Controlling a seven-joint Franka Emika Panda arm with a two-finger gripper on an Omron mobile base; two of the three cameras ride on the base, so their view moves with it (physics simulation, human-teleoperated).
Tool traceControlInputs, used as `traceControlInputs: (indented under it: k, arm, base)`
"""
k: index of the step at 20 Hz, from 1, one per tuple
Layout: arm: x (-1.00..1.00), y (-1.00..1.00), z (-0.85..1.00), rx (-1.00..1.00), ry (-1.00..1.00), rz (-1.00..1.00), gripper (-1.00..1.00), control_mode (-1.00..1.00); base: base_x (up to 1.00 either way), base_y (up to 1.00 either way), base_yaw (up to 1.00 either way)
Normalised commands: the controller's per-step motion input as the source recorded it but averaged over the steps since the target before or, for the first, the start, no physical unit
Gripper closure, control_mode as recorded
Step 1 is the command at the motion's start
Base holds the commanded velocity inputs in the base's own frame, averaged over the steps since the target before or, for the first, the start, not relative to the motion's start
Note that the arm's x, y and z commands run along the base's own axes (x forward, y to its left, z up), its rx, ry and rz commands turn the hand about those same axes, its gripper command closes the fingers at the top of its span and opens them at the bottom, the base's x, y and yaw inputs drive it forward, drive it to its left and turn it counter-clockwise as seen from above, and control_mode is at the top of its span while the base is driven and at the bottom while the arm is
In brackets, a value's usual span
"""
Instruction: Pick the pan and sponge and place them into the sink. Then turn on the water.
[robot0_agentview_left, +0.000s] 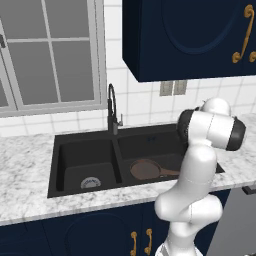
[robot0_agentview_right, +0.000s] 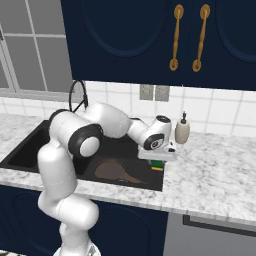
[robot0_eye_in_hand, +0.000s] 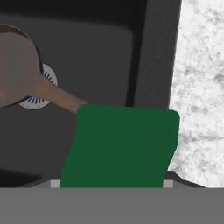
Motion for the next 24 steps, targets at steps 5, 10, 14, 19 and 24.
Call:
traceControlInputs:
  k: [5, 10, 14, 19, 24]
  arm:
    - [0.03, 1.00, -0.03, 0.00, 0.01, 0.21, 1.00, -1.00]
    - [0.03, 0.97, -0.26, -0.04, 0.00, 0.07, 1.00, -1.00]
    - [0.39, 0.66, -0.40, -0.07, 0.00, -0.05, 1.00, -1.00]
    - [0.53, 0.40, -0.49, -0.07, 0.00, -0.08, 1.00, -1.00]
    - [0.56, 0.05, -0.56, -0.06, 0.00, -0.04, 1.00, -1.00]
  base:
    - [0.00, 0.00, 0.00]
    - [0.00, 0.00, 0.00]
    - [0.00, 0.00, 0.00]
    - [0.00, 0.00, 0.00]
    - [0.00, 0.00, 0.00]
